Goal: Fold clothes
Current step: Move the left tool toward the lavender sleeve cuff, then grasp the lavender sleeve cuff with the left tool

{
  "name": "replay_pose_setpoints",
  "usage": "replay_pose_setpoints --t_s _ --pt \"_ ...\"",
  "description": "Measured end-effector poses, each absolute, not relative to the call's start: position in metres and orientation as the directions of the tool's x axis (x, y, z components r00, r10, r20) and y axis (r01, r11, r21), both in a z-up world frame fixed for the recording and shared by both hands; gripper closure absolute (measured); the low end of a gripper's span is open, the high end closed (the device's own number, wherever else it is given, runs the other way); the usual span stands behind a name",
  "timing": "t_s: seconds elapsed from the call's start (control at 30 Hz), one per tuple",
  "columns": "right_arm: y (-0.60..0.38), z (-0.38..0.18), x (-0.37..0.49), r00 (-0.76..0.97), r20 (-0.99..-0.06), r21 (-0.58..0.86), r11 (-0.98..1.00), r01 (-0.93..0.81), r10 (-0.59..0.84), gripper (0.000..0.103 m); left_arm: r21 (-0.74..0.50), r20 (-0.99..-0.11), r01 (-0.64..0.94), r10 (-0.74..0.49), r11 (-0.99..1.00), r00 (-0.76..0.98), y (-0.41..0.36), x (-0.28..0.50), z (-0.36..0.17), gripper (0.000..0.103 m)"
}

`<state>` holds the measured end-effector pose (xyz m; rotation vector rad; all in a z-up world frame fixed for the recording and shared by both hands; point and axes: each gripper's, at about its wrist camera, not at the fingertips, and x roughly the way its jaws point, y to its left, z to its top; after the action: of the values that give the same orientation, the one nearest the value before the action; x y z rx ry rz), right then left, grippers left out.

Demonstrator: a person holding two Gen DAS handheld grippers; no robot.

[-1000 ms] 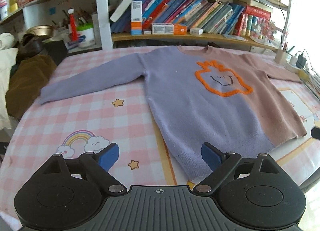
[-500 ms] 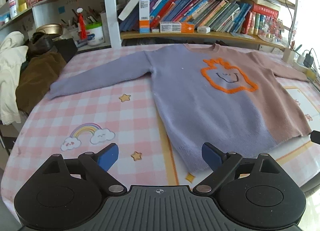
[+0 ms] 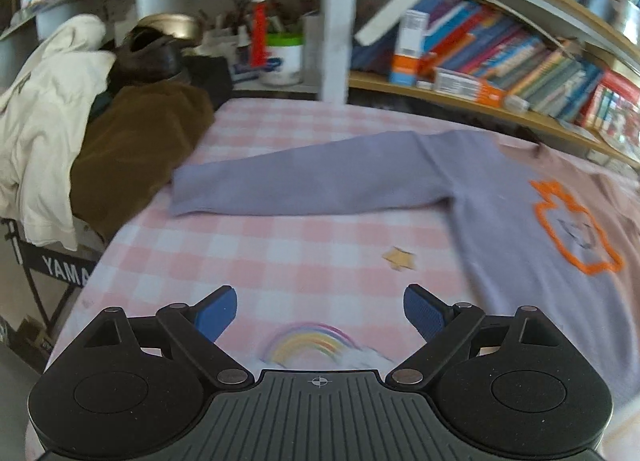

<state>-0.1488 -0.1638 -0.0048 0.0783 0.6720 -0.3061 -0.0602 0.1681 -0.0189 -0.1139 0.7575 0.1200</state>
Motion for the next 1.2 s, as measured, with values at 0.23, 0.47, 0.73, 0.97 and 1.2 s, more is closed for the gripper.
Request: replay_pose_setpoints --t_s 0.23,0.47,0.73,0.97,1.2 --pt "-0.139 -0.005 -0.145 0.697 -0.644 -0.097 0.937 0.335 -0.316 0.0 -0.161 -0.639 -0.263 0.103 0.951 0.763 0.235 -0.033 -0.034 0.013" --pt "-0.124 -0.007 -0.15 0.644 -0.665 -0.162 0.915 0.37 -0.378 0.0 -0.316 -0.644 -0.38 0.098 0.869 0.759 0.285 -0.008 -0.052 0.027" --pt "-0.111 -0.006 -0.155 0.612 -0.664 -0.219 0.894 0.391 -0.43 0.0 -0.422 -0.597 -0.369 0.052 0.829 0.801 0.301 0.011 -0.059 0.043" --pt "-0.112 -0.005 -0.159 0.584 -0.664 -0.238 0.872 0.427 -0.467 0.0 -0.526 -0.571 -0.327 -0.041 0.785 0.82 0.291 0.028 -0.062 0.046" --pt "-0.112 -0.004 -0.159 0.583 -0.658 -0.247 0.868 0.43 -0.476 0.0 -0.523 -0.598 -0.421 0.033 0.741 0.801 0.301 0.036 -0.066 0.081"
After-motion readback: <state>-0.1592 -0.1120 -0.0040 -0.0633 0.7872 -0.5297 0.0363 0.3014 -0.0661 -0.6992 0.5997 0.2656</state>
